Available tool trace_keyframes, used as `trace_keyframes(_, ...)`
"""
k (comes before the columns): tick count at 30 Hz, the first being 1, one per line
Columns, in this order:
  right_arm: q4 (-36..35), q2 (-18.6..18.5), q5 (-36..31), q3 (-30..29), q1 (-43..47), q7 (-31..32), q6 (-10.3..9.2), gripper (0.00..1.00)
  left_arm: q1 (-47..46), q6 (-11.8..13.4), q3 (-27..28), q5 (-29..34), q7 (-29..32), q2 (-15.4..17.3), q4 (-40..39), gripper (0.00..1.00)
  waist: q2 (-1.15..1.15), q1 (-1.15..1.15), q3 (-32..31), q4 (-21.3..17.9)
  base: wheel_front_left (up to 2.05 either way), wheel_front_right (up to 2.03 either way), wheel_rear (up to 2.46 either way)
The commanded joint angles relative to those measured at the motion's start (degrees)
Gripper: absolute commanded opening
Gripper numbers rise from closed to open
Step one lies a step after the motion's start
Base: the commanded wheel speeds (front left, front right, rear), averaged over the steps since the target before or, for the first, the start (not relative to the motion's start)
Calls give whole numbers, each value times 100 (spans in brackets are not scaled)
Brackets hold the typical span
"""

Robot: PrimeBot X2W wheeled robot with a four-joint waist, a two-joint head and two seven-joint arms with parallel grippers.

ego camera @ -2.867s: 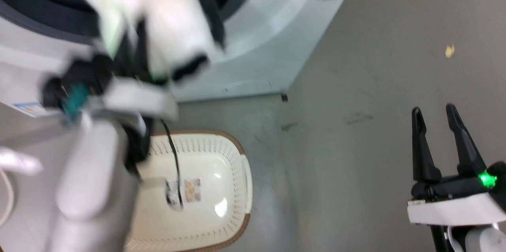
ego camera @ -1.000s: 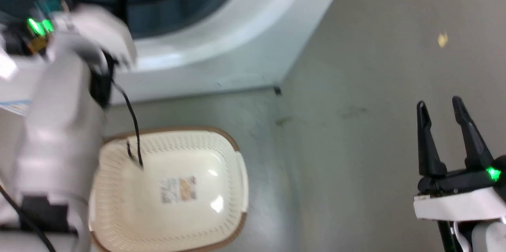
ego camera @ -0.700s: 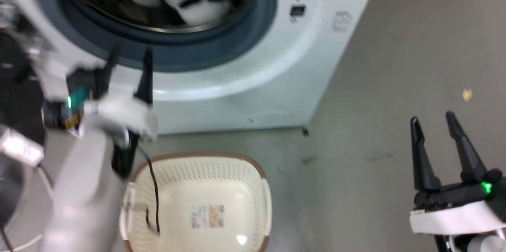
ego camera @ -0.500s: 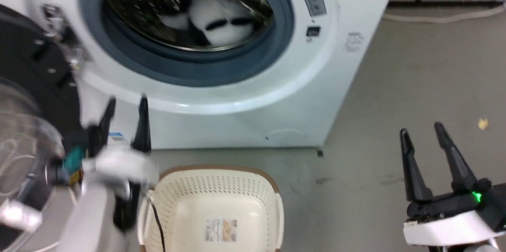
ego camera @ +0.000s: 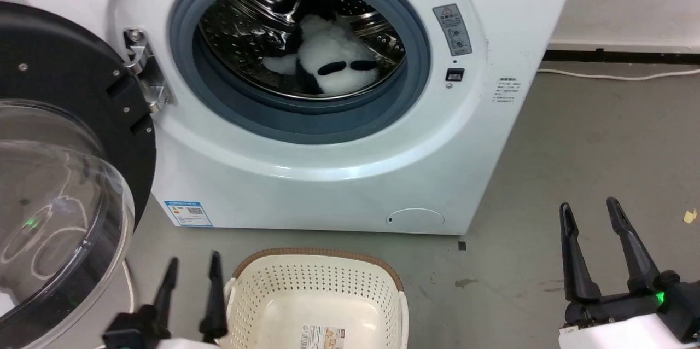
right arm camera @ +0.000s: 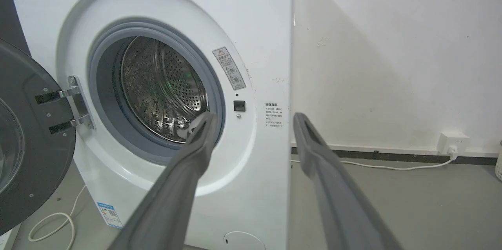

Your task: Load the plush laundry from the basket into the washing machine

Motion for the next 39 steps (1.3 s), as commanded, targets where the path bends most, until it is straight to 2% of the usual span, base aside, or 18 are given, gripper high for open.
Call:
trace_keyframes(1,17,17,38,-17,104,-25,-5,100,102,-57,-51,129,-31,-52,12,100,0,0,-17,30,0,0,0)
trace_keyframes(7,81,18,73,-97,123,-25,-5,100,145,-2,57,306,-31,-183,-46,100,0,0,-22,100,0,0,0)
trace_keyframes(8,71,2,33,-94,40,1,0,0,92,-26,44,280,1,-163,-27,0,0,0,-24,97,0,0,0)
trace_keyframes(39,197,5,-140,-34,-31,311,-1,0,-9,-6,45,598,315,-180,-126,0,0,1,-92,179,0,0,0)
